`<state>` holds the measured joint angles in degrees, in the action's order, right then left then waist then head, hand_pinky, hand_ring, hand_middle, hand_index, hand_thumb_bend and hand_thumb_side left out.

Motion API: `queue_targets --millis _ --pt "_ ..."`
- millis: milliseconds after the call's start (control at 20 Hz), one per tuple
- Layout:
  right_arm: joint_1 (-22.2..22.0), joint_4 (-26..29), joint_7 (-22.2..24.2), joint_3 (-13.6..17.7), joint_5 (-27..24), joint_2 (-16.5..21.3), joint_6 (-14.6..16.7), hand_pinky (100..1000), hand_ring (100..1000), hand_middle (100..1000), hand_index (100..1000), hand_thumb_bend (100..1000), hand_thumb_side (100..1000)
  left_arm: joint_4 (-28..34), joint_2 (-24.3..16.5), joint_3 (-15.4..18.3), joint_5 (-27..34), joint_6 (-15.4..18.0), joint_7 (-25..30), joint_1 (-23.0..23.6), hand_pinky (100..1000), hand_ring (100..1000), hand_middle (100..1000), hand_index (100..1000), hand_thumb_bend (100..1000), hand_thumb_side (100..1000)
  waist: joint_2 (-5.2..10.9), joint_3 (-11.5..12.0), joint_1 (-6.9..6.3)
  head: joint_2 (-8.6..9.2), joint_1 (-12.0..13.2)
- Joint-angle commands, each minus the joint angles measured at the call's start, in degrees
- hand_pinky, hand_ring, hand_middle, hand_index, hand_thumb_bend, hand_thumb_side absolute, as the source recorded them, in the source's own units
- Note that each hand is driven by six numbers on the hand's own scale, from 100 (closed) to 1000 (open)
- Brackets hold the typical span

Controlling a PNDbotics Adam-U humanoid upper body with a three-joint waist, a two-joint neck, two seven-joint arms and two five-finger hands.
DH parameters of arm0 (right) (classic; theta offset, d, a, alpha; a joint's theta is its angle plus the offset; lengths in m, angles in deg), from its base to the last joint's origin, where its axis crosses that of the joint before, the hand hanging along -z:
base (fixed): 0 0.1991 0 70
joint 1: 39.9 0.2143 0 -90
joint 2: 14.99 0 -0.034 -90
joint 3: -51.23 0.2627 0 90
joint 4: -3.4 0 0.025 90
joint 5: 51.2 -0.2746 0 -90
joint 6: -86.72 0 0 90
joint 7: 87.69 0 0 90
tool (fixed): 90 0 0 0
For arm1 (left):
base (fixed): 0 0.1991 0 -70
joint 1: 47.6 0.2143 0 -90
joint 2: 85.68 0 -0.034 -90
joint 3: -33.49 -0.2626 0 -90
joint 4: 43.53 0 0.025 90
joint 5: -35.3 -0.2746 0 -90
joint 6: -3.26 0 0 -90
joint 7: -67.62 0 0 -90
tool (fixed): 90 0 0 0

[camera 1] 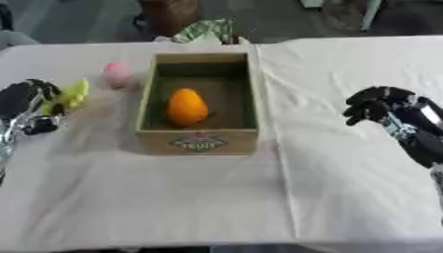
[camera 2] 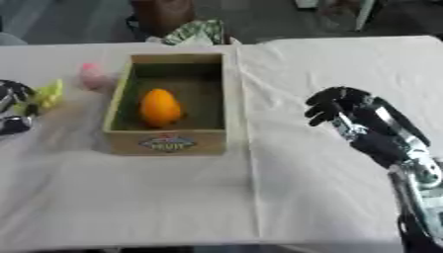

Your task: Pick up objects on the table and place them in the box.

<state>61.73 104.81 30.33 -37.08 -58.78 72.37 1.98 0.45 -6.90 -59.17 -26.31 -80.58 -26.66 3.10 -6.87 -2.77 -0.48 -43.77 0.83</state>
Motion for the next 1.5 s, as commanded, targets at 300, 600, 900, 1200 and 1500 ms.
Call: queue_targets --millis 300,600,900,1200,1500 --pt "0.8 0.6 0.3 0.1 0.3 0.9 0.2 617 665 668 712 100 499 2.9 -1.2 0.4 -0.4 -1.2 -4.1 -1.2 758 787 773 862 344 311 0.49 0.0 0.02 0.25 -0.1" --pt "0.8 0.6 0.4 0.0 0.4 0.9 0.2 617 665 668 713 100 501 1.1 -0.4 0.0 -1.5 -3.2 -7.9 -1.4 738 765 752 853 277 266 0.34 -0.3 0.02 0.34 0.0" --pt "0.7 0.5 0.5 0.0 0.5 0.9 0.2 617 665 669 713 100 503 -2.6 0.7 -0.8 -3.8 -1.5 -3.0 -1.0 714 731 711 819 235 200 0.2 -0.6 -0.07 0.28 -0.2" --pt "0.7 0.5 0.4 0.1 0.5 0.8 0.2 617 665 669 713 100 503 1.2 0.6 0.8 -3.2 -2.7 -3.1 -1.5 519 416 365 531 100 161 0.28 -0.6 -0.08 0.26 -0.2" --pt "0.7 0.4 0.4 0.2 0.4 0.9 0.2 618 665 669 713 100 504 8.5 -0.4 0.9 1.4 -3.6 -8.6 -2.0 474 364 309 472 100 223 0.46 -0.4 -0.18 0.21 -0.2"
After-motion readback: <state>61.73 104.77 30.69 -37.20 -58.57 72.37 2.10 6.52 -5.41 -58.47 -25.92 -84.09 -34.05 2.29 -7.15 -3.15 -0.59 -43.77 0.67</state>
